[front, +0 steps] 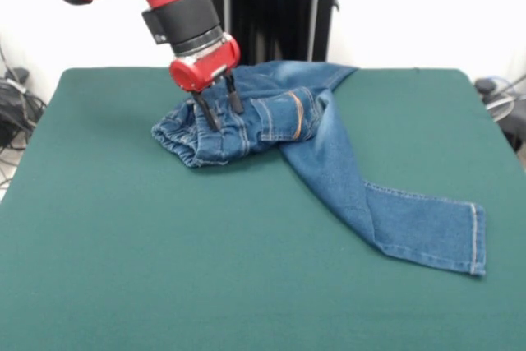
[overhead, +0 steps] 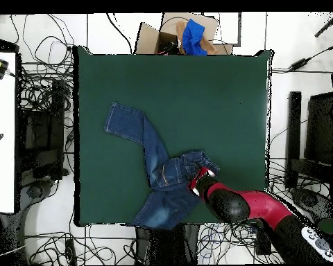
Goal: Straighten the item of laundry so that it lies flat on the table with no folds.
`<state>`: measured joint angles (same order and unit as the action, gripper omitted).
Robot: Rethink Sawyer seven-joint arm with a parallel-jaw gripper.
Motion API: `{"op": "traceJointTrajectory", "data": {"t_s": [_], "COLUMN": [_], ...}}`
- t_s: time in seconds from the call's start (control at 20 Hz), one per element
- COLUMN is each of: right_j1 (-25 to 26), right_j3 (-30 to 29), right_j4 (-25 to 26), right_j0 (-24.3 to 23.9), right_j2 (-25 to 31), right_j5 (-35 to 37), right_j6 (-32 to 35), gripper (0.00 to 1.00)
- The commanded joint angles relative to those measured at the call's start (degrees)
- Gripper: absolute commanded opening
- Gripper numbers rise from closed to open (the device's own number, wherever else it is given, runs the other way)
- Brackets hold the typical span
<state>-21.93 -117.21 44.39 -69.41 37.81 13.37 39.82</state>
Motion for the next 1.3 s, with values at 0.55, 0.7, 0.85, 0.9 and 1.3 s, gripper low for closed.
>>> {"op": "traceJointTrajectory", "data": {"t_s": [0.55, 0.7, 0.85, 0.9, 1.3], "right_j1": [10.8, 10.3, 9.8, 9.4, 7.6], "right_j3": [8.2, 7.8, 7.9, 7.9, 7.6], "right_j4": [11.4, 11.5, 11.0, 10.9, 10.1], "right_j0": [-1.0, -0.9, -0.3, 0.0, 1.8], "right_j2": [-1.2, -1.0, -1.0, -1.0, -1.4], "right_j5": [-2.1, -2.0, -1.3, -1.2, -0.4], "right_j6": [2.2, 2.1, 1.7, 1.7, 2.5], "gripper": [1.0, 0.0, 0.0, 0.0, 0.0]}}
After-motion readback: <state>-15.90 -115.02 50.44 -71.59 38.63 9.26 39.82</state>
